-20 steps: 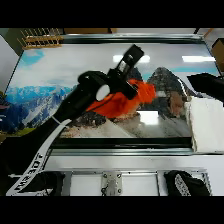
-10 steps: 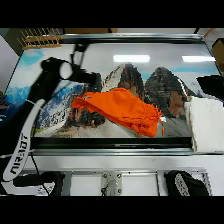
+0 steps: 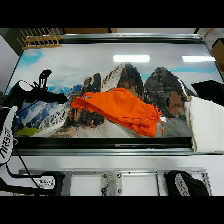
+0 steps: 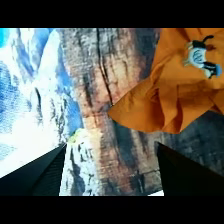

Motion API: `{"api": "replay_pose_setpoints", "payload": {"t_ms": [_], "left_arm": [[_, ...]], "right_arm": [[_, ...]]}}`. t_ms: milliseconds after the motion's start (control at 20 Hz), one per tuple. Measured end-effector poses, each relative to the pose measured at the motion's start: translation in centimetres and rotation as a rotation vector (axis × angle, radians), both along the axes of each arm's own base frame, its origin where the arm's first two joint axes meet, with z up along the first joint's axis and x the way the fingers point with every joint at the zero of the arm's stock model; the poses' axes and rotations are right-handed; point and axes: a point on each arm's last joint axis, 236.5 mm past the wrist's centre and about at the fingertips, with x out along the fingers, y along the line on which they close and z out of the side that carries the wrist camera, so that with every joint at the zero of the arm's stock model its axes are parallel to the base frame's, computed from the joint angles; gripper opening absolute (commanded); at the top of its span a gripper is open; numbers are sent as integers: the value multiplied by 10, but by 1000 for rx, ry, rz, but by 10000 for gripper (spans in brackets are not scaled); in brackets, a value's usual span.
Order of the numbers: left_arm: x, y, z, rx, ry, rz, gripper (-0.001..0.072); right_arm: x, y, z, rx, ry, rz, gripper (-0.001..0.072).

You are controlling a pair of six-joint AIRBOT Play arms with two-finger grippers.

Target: Fold the clothes and pants, and hang the long-sleeved shirts on hangers.

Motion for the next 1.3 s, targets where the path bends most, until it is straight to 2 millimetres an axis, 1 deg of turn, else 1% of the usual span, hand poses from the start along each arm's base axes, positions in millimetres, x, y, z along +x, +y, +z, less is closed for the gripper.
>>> {"api": "replay_pose_setpoints", "payload": {"t_ms": [100,300,500,550,600,650,700,800,850,950,1000,1050,1100,1200,1300], "left_arm": [[-2,-3,-17,-13,29,-66,587],[-4,-21,-43,-41,87,-199,587],[6,-40,-53,-60,90,-261,585],[8,-45,-53,-66,83,-268,443],[11,-49,-54,-66,78,-273,209],[12,-53,-55,-68,75,-276,8],[14,-55,-55,-69,71,-272,5],[18,-56,-51,-74,64,-251,5],[19,-56,-46,-73,55,-242,4],[23,-52,-30,-70,26,-223,5],[25,-51,-21,-66,7,-219,5],[26,-51,-11,-63,-9,-216,6],[26,-53,-4,-63,-20,-220,6],[24,-59,10,-61,-38,-234,6],[23,-64,20,-60,-54,-245,6]], "right_arm": [[-4,3,-4,2,19,16,16],[-8,7,-8,5,43,35,17],[-10,9,-9,6,52,43,17],[-10,9,-10,6,53,43,16],[-10,9,-10,7,54,43,14],[-11,9,-11,6,58,45,12],[-11,9,-13,4,65,46,11],[-14,6,-27,-18,105,46,10],[-17,3,-39,-27,147,32,10],[-27,-3,-75,-39,278,-28,12],[-34,-5,-101,-40,366,-74,69],[-39,-4,-124,-32,431,-108,371],[-43,2,-147,-19,490,-125,630],[-49,24,-191,25,583,-128,636],[-48,50,-229,84,649,-121,636]]}}
